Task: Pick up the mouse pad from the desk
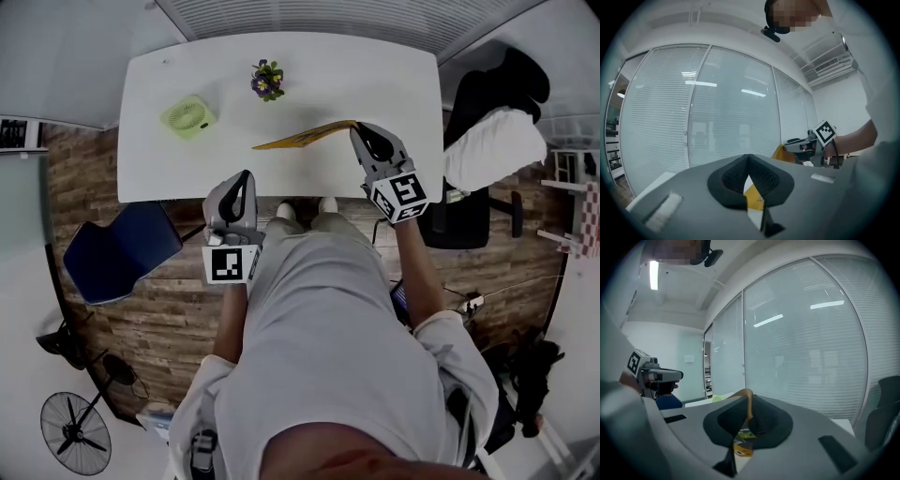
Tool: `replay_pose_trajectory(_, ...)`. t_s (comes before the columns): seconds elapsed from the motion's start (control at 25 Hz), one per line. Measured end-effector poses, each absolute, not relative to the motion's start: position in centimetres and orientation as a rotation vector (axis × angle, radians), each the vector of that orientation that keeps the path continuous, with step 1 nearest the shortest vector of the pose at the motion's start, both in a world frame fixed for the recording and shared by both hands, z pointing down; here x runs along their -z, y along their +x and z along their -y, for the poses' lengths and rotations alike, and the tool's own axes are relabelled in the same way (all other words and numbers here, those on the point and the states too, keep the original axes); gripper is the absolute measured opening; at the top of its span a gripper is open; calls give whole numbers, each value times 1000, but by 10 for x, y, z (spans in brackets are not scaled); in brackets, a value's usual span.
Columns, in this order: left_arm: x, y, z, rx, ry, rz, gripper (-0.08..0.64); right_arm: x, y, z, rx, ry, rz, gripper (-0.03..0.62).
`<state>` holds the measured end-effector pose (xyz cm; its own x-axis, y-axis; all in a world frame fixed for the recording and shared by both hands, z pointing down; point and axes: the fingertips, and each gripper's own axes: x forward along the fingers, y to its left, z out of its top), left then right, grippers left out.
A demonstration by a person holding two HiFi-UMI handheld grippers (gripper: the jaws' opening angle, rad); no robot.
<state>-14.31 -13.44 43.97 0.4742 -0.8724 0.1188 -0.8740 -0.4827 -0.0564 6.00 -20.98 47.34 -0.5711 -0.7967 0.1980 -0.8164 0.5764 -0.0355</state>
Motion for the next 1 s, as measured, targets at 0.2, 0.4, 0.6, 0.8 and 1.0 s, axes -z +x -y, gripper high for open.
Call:
replay_pose_trajectory(0.2,-403,-134,141,-84,2725,1600,-9,-425,64,206,-89,1451,2648,29)
replay_pose_trajectory(0.4,-381,-130,142,-55,2766,1582,-9,-380,67,200,-29,1532,2662,28)
replay_pose_trajectory(0.6,-364,-124,142,-5,2827,1558,-10,-339,65,194,15,1580,2677,28)
replay_pose_trajectory(0.8,-355,-120,144,14,2827,1566,-10,-308,67,186,58,1629,2677,29)
replay_pose_trajectory(1.0,-342,-118,150,47,2834,1588,-10,-285,67,173,161,1713,2646,28)
